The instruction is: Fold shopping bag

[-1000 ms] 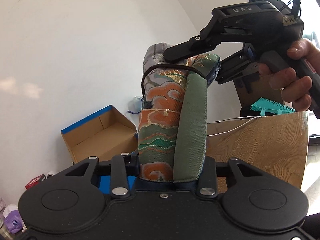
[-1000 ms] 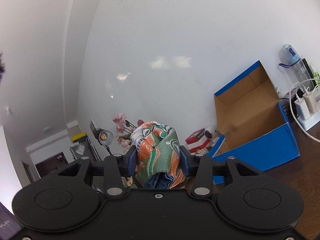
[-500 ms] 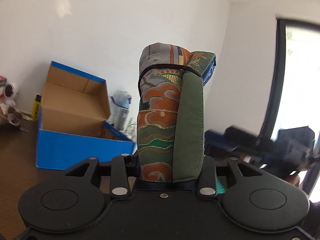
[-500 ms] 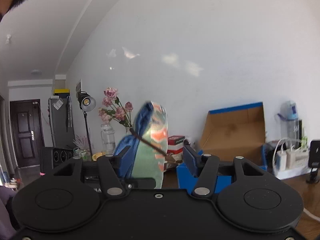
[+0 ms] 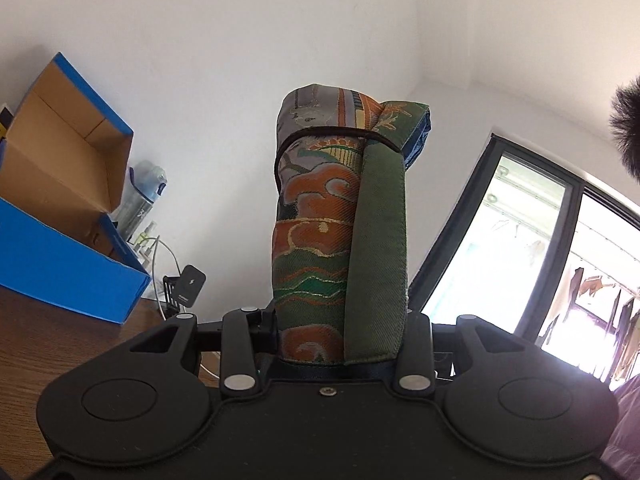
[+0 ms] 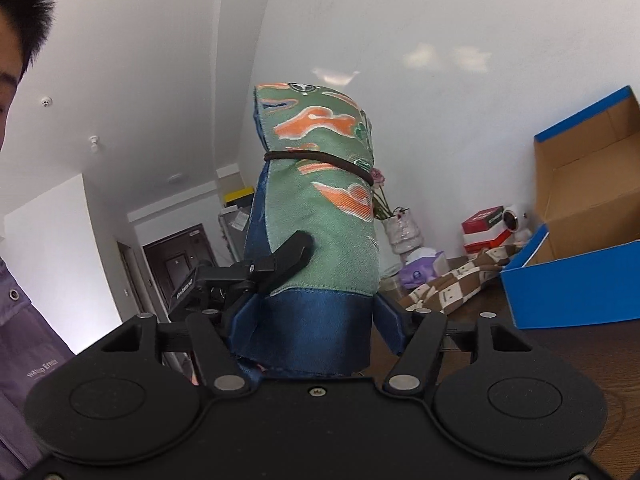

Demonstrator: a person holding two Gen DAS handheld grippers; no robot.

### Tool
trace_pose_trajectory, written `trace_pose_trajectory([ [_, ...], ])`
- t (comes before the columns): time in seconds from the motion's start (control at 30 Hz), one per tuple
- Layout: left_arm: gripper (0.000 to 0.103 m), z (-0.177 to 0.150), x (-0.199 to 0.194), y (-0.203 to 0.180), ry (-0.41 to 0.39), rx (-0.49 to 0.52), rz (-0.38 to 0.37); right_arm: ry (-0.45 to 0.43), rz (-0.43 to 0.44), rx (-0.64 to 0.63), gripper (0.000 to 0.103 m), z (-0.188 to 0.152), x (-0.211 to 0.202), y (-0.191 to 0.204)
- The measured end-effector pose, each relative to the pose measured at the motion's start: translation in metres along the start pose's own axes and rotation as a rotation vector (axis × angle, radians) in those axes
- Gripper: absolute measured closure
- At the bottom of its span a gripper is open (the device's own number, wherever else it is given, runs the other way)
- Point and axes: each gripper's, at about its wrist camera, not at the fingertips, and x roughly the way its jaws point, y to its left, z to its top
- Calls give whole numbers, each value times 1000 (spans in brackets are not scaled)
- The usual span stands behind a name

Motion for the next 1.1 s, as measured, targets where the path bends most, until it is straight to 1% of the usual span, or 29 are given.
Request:
trace_pose_trajectory([
  [0.03, 56, 0, 1, -1, 23, 25, -3, 3, 3, -1, 59, -2, -3, -2],
  [0.07, 51, -1, 2, -3, 42, 44, -5, 14, -4, -44, 64, -4, -5, 4],
  [0.1, 50, 1, 2, -6, 71, 84, -9, 22, -3, -54, 69, -5, -4, 5],
  [0.17, 45, 2, 2, -10, 96, 124, -35, 68, 17, -70, 70, -5, -6, 6],
  [0.2, 44, 5, 0, -11, 91, 136, -53, 80, 18, -88, 71, -4, -7, 8],
  [0.27, 40, 9, -4, -11, 74, 113, -77, 114, 36, -118, 71, -1, -9, 13],
  [0.3, 40, 11, -4, -12, 77, 116, -79, 132, 44, -129, 71, 0, -10, 15],
  [0.33, 41, 12, -3, -13, 81, 120, -81, 144, 33, -151, 71, 0, -11, 18],
  [0.4, 42, 10, 4, -18, 126, 153, -63, 142, 42, -152, 71, 0, -14, 21],
  [0.43, 42, 4, 12, -20, 165, 154, -69, 135, 42, -159, 71, -1, -15, 23],
  [0.5, 45, -4, 17, -21, 165, 156, -65, 123, 42, -175, 71, -1, -16, 26],
  [0.53, 48, -4, 18, -20, 159, 150, -64, 121, 44, -180, 71, -2, -16, 27],
  [0.57, 48, -4, 18, -18, 145, 130, -70, 118, 45, -185, 71, -3, -15, 27],
  [0.73, 49, -4, 25, -18, 151, 132, -78, 90, 46, -182, 71, -6, -20, 27],
  [0.9, 49, -6, 30, -18, 149, 122, -82, 88, 51, -179, 71, -7, -23, 27],
  [1.1, 48, -7, 33, -16, 171, 100, -92, 93, 50, -173, 71, -7, -27, 26],
])
